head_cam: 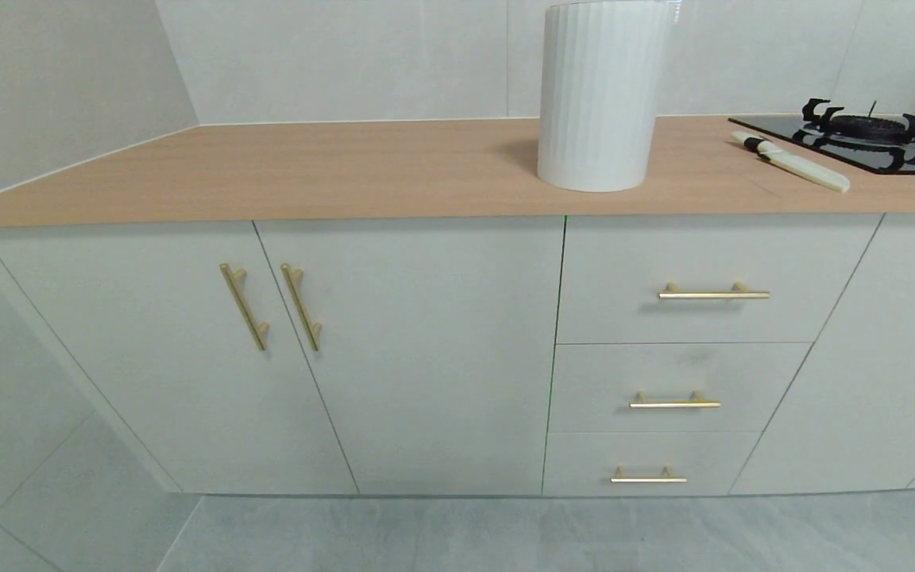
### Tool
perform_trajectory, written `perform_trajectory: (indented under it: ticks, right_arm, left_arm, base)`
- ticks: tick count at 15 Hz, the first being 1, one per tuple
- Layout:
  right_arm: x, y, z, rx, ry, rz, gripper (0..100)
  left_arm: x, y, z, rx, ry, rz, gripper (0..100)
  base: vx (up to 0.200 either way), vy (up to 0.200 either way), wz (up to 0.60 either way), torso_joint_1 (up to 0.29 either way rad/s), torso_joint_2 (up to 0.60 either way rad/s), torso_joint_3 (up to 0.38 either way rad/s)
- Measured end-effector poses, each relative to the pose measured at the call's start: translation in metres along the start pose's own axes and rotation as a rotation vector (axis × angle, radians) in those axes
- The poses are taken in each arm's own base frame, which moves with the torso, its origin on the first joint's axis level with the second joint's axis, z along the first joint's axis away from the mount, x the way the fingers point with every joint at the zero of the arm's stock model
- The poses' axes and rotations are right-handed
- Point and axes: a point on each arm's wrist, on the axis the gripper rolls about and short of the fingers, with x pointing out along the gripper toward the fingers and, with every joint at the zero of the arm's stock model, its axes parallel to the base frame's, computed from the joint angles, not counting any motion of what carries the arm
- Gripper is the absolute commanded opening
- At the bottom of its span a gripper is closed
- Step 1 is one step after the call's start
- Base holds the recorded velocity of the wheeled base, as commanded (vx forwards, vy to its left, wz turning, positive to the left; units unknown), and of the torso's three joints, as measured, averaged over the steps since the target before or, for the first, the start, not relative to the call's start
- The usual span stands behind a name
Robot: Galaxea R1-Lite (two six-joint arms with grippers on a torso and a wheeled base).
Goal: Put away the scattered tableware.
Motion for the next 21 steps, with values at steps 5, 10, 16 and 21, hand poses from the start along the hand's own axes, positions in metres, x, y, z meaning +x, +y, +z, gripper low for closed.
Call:
perform_trajectory:
  ticks: [5, 10, 16, 21]
  right_arm:
    - [0.0, 0.0, 0.0, 0.0, 0.0, 0.0, 100]
    - [0.0, 0.0, 0.0, 0.0, 0.0, -0.001, 100]
    - [0.0001, 0.0, 0.0, -0.001, 0.001, 0.0, 100]
    - [0.0001, 0.0, 0.0, 0.0, 0.001, 0.0, 100]
  left_arm:
    - [0.0, 0.0, 0.0001, 0.0, -0.001, 0.0, 100]
    - [0.0, 0.0, 0.0001, -0.001, -0.001, 0.0, 100]
    - [0.0, 0.0, 0.0001, -0.001, -0.001, 0.0, 100]
    - [0.0, 0.0, 0.0, -0.003, 0.0, 0.0, 100]
  base:
    - [0.2, 0.0, 0.0, 0.008, 0.0, 0.001]
    - [0.2, 0.0, 0.0, 0.007, 0.0, 0.001]
    - [0.067, 0.0, -0.1, 0.004, 0.0, 0.0]
    - [0.0, 0.0, 0.0, 0.0, 0.0, 0.0]
